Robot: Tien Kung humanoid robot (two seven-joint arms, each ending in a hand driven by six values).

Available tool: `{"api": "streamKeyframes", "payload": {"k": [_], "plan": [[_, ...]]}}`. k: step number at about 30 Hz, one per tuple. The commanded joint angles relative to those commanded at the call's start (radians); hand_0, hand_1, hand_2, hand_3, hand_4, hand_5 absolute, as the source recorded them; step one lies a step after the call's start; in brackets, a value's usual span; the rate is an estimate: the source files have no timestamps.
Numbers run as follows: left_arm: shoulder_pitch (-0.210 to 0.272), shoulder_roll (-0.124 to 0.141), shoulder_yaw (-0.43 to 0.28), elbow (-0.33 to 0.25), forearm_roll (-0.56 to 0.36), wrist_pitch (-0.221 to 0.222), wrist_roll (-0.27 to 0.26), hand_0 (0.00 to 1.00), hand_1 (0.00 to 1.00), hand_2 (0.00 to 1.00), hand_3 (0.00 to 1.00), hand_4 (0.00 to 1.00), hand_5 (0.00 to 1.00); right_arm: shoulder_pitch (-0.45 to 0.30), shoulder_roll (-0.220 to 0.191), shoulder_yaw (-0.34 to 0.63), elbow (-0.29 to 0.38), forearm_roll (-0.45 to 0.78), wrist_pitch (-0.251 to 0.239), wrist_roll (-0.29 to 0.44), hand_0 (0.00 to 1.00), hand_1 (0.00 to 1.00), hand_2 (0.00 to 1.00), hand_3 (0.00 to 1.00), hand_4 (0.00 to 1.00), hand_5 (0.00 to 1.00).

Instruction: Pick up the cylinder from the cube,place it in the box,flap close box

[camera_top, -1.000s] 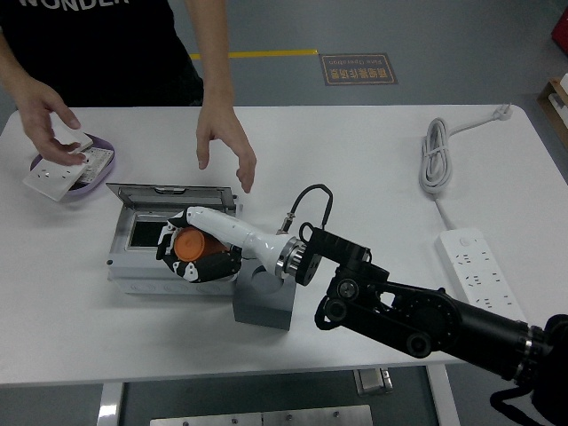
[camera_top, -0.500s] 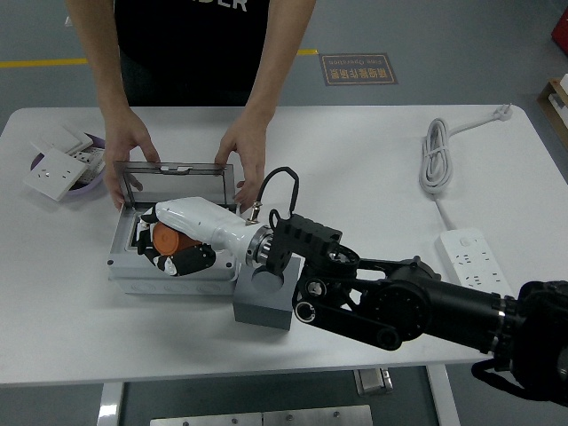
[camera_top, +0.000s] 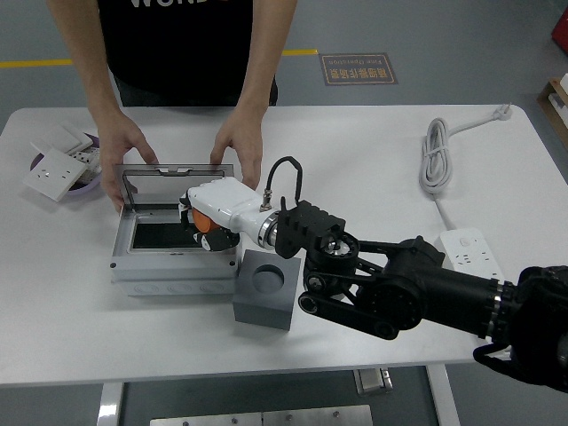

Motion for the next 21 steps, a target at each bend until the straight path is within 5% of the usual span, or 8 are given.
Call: {"api": "streamKeyframes", "payload": {"k": [13, 14, 19, 21], "plan": [[0.004, 0.001, 0.0, 0.0, 0.002, 0.0, 0.0, 0.923, 0.852, 0.854, 0.951, 0.002, 0.002, 0.015, 0.0, -0.002, 0.002, 0.112, -0.007, -0.044, 0.41, 0.466, 0.479, 0.308, 0.021, 0.002], [0.004, 0.001, 0.0, 0.0, 0.002, 0.0, 0.001, 0.923, 0.852, 0.854, 0.951, 0.002, 0.002, 0.015, 0.0, -0.002, 0.006, 0.123, -0.01, -0.042, 0.425, 0.513, 0.541, 0.462, 0.008, 0.002], [0.005, 0.0, 0.001, 0.0, 0.001, -0.001, 0.0, 0.923, 0.852, 0.854, 0.951, 0.002, 0.002, 0.015, 0.0, -0.007, 0.029, 0.178, -0.027, -0.026, 0.425, 0.513, 0.541, 0.462, 0.008, 0.002], [0.005, 0.0, 0.001, 0.0, 0.001, -0.001, 0.0, 0.923, 0.852, 0.854, 0.951, 0.002, 0.002, 0.015, 0.0, -0.009, 0.038, 0.195, -0.03, -0.018, 0.469, 0.538, 0.574, 0.541, 0.002, 0.002]]}}
